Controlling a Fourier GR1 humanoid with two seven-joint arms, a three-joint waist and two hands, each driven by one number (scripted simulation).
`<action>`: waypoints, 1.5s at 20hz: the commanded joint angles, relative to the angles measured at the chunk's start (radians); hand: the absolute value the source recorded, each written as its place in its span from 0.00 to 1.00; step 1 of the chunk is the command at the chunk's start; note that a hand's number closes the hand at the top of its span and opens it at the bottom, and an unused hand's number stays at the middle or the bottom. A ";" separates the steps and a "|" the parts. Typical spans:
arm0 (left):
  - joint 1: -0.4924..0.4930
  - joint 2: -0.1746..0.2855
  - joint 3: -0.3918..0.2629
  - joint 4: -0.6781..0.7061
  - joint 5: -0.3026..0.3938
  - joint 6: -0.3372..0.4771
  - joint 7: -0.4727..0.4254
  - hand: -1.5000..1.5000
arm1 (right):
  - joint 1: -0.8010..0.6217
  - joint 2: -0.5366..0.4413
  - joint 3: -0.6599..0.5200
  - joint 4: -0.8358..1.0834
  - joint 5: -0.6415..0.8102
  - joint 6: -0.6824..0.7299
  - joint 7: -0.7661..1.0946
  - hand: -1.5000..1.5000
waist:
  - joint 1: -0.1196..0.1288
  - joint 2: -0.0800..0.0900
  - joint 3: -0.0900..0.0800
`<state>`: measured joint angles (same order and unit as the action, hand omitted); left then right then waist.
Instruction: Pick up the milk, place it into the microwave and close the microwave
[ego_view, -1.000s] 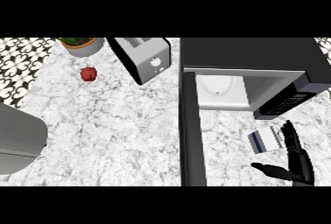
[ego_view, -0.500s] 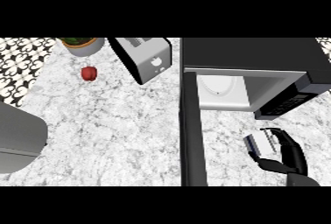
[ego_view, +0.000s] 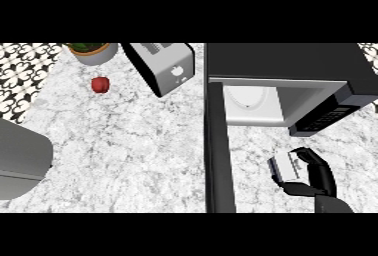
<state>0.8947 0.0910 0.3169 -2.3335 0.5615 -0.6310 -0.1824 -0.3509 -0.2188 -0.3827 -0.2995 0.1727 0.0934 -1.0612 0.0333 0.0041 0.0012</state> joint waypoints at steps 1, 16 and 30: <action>0.048 -0.012 -0.010 -0.109 0.100 -0.013 0.014 0.00 | -0.008 0.085 0.033 -0.004 0.019 0.009 -0.125 1.00 | -0.001 -0.001 0.003; 0.077 0.029 0.043 -0.124 0.218 0.005 0.067 0.00 | -0.134 0.052 0.060 -0.117 0.023 -0.030 0.015 1.00 | -0.016 -0.004 0.000; -0.079 0.064 0.053 -0.058 0.155 0.043 0.084 0.00 | -0.438 -0.016 0.042 0.020 0.029 -0.110 0.259 1.00 | 0.012 0.009 0.002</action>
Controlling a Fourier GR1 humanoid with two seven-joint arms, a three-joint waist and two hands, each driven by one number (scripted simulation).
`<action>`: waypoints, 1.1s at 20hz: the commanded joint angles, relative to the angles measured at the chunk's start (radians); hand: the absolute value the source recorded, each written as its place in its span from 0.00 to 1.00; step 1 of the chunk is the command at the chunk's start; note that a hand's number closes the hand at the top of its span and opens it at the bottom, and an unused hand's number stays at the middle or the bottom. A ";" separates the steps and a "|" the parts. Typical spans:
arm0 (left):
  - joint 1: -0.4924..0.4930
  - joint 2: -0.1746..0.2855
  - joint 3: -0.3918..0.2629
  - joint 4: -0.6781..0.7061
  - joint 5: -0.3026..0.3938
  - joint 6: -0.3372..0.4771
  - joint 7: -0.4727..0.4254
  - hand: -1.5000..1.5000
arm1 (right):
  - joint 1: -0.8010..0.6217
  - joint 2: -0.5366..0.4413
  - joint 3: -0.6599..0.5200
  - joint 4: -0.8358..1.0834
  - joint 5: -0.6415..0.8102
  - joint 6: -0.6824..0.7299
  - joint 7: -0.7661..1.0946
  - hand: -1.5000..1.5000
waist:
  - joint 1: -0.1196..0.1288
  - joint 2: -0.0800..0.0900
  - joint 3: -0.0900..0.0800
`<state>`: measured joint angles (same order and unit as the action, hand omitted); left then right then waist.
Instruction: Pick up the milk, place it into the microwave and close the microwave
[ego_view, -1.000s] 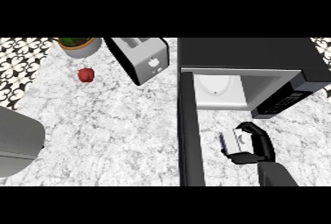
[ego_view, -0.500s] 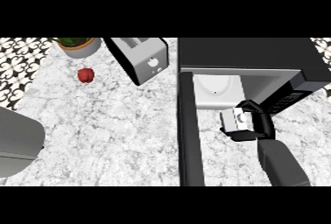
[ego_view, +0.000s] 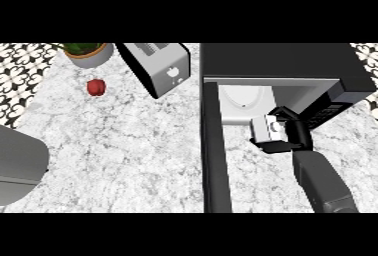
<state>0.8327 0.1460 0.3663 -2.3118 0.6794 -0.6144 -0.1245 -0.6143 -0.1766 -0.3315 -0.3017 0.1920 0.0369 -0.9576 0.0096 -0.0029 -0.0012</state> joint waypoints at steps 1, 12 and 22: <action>-0.025 0.000 -0.001 -0.041 0.027 -0.004 -0.003 0.00 | -0.179 -0.113 -0.013 0.029 0.009 -0.020 0.159 1.00 | 0.045 0.018 0.004; -0.093 0.046 0.001 -0.004 0.047 0.012 0.011 0.00 | -0.190 -0.105 -0.014 0.031 0.035 -0.276 0.139 1.00 | 0.090 0.038 0.005; -0.132 0.078 0.007 0.003 0.049 0.020 0.023 0.00 | -0.162 -0.128 -0.021 0.007 0.029 -0.313 0.130 1.00 | 0.125 0.049 0.005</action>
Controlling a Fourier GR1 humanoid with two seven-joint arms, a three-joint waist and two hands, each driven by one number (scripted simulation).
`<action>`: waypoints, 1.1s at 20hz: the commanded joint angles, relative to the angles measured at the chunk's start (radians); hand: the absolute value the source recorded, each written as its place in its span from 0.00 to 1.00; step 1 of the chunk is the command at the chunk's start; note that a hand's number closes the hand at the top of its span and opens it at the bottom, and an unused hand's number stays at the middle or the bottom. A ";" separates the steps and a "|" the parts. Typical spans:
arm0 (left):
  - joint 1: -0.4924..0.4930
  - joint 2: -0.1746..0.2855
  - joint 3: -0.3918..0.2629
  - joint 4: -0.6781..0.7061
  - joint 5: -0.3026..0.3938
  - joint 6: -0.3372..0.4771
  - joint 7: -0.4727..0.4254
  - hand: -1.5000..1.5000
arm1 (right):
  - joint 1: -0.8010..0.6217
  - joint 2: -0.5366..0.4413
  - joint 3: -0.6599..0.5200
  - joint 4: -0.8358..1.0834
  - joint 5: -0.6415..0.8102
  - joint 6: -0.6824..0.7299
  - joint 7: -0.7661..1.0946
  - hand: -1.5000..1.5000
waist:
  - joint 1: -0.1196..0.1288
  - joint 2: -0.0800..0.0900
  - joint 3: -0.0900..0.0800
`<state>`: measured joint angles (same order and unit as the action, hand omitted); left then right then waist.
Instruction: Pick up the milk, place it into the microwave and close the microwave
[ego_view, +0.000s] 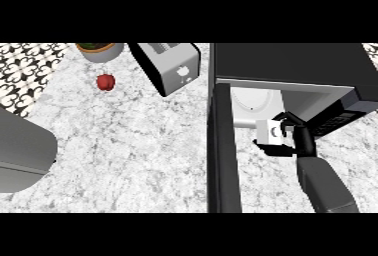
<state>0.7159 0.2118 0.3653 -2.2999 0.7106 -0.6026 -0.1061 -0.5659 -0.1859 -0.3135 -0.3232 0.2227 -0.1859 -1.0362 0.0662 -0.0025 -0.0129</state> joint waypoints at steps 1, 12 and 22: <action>-0.022 0.016 0.009 0.000 0.018 0.005 0.003 0.00 | -0.205 -0.132 -0.040 0.019 -0.001 -0.096 0.208 1.00 | 0.069 0.049 0.015; -0.066 0.041 0.008 0.030 0.018 0.013 0.019 0.00 | -0.150 -0.118 -0.042 -0.054 -0.014 -0.122 0.191 1.00 | 0.093 0.057 0.015; -0.093 0.072 0.022 0.025 -0.012 0.025 0.041 0.00 | -0.087 -0.113 -0.046 -0.134 -0.033 -0.135 0.193 1.00 | 0.115 0.063 0.017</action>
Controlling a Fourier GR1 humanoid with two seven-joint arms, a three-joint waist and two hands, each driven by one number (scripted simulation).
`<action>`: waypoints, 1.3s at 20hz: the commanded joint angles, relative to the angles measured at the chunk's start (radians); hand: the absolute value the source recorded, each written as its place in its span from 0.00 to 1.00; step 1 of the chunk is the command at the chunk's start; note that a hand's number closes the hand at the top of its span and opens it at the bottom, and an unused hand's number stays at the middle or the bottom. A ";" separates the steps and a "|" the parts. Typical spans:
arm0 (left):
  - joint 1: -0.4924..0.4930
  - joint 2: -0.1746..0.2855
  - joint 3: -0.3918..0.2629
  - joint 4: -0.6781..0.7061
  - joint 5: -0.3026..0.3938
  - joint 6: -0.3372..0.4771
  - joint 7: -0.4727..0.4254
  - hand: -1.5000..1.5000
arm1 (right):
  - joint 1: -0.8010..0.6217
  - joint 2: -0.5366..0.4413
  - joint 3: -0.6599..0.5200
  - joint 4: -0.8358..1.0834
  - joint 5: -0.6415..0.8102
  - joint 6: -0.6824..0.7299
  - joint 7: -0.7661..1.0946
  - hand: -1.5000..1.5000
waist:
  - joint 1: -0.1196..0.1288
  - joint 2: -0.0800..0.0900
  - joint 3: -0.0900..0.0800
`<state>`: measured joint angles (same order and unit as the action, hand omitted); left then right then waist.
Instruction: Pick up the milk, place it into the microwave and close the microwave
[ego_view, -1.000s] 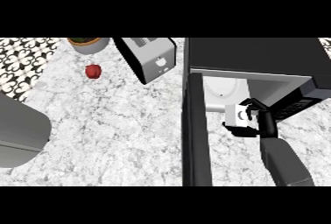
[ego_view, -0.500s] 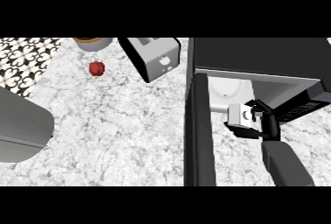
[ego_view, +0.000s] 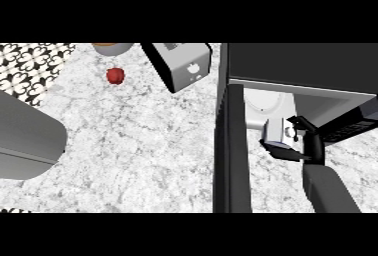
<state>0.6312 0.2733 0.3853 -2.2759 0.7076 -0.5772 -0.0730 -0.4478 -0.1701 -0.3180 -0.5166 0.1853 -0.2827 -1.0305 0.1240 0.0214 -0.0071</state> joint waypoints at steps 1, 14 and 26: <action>-0.023 0.013 -0.002 0.000 -0.007 0.003 0.007 0.00 | -0.211 -0.126 -0.035 0.047 0.008 -0.040 0.195 1.00 | 0.057 0.040 0.010; -0.068 0.039 -0.020 0.019 -0.028 0.009 0.033 0.00 | -0.229 -0.079 0.057 0.016 0.039 -0.034 0.281 0.00 | 0.090 0.036 0.005; -0.102 0.050 -0.050 0.071 -0.042 -0.001 0.050 0.00 | -0.281 0.035 0.103 -0.012 0.057 -0.232 0.397 0.00 | 0.097 0.025 0.005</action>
<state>0.5334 0.3197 0.3482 -2.2217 0.6717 -0.5684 -0.0284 -0.4690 -0.1096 -0.2840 -0.5846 0.1845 -0.5866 -0.7654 0.1420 0.0347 -0.0061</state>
